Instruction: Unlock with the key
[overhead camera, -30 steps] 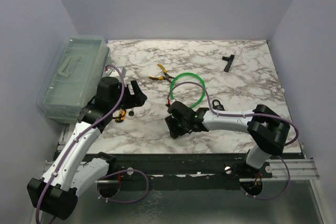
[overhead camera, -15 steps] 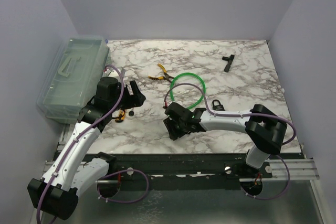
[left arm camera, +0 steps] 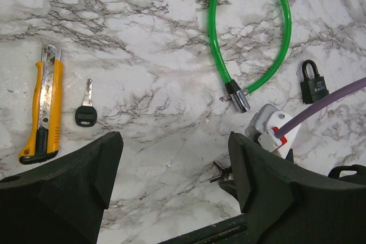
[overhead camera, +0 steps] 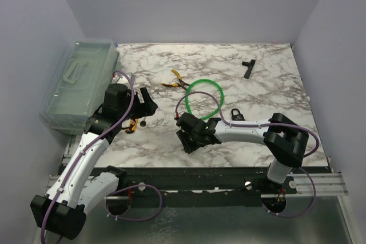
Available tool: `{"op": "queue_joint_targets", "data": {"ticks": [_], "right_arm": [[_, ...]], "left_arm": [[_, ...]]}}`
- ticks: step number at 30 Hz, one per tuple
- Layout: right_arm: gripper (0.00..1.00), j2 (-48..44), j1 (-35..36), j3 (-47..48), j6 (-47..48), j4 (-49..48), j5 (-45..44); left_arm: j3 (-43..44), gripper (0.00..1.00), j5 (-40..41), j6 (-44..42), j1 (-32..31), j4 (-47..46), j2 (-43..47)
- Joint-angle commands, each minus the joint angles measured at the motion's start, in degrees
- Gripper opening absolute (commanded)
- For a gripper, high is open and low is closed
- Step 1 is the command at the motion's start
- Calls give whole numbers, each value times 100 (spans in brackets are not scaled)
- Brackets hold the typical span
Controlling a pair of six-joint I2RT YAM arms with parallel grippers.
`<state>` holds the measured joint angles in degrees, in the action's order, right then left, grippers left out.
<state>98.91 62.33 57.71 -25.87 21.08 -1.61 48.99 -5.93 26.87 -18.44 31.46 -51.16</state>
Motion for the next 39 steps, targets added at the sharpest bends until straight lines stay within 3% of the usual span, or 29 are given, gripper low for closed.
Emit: {"op": "queue_joint_targets", "data": {"ticks": [1,13,22,23,26,39], "right_arm": [[40,359,69,41,-45,318,-404],[34,629,184,68,-43,376,-703],[22,928,362,53,-159,432,-1086],[14,933,392,51,-188,432,-1149],[8,835,406,24,-214,381,-1202],[6,178,404,-425,-677,-482,-1586]], "left_arm": [[67,81,57,-77,35,19,44],[67,81,48,-85,54,26,56],[67,81,40,-85,75,27,51],[67,81,40,-85,76,27,53],[67,81,40,-79,73,26,53],[-45,81,-286,302,72,-41,241]]}}
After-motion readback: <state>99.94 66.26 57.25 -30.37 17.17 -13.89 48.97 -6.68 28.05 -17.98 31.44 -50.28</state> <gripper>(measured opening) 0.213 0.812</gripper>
